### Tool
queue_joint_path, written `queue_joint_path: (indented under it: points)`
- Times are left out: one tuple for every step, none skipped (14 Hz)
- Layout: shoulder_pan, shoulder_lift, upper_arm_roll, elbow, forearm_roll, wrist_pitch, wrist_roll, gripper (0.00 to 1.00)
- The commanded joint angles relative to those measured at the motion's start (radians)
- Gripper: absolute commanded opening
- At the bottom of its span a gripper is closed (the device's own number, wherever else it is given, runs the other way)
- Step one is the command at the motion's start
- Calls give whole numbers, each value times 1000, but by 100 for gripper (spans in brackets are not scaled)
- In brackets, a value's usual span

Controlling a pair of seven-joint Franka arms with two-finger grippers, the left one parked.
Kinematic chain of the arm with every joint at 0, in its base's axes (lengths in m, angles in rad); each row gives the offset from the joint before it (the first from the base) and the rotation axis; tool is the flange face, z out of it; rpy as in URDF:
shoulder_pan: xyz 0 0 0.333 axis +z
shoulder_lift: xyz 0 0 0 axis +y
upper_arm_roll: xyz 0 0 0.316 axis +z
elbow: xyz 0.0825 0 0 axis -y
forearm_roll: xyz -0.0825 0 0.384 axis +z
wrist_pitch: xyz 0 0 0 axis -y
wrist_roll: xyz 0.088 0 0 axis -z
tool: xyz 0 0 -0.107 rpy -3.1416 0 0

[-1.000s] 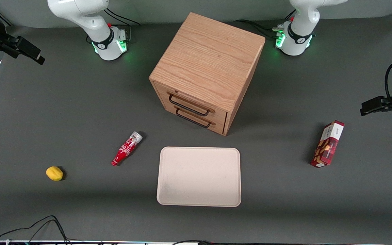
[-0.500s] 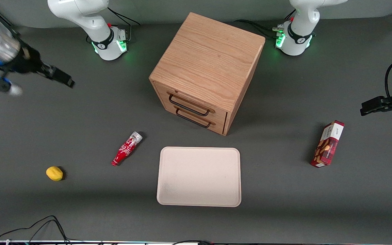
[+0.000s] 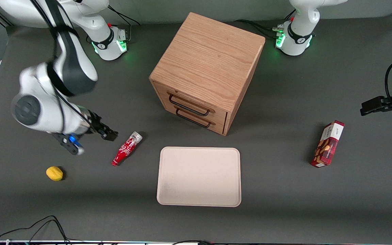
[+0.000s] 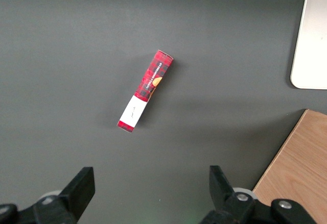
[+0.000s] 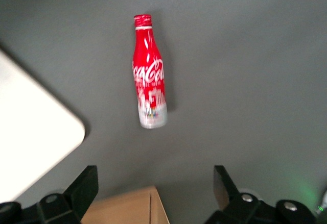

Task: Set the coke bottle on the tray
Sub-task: 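Move the right gripper down toward the red Coca-Cola bottle, then lower the open right gripper around the bottle and close it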

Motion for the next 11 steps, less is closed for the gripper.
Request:
queue_joint_path:
  points:
    - [2, 40, -2, -121, -12, 176, 75, 100]
    - [4, 76, -2, -124, -18, 211, 101, 100]
    - [11, 110, -2, -129, -21, 254, 126, 100]
    - [22, 127, -2, -144, -26, 301, 135, 100]
    - [24, 138, -2, -170, -46, 355, 135, 100]
    - [24, 149, -2, -189, -59, 392, 137, 100]
    - [24, 157, -2, -193, -61, 409, 137, 100]
    - [24, 163, -2, -194, -61, 418, 137, 100]
    - [24, 169, -2, -192, -61, 429, 137, 100]
    - [24, 176, -2, -193, -61, 444, 137, 100]
    - [24, 189, -2, -194, -61, 464, 137, 100]
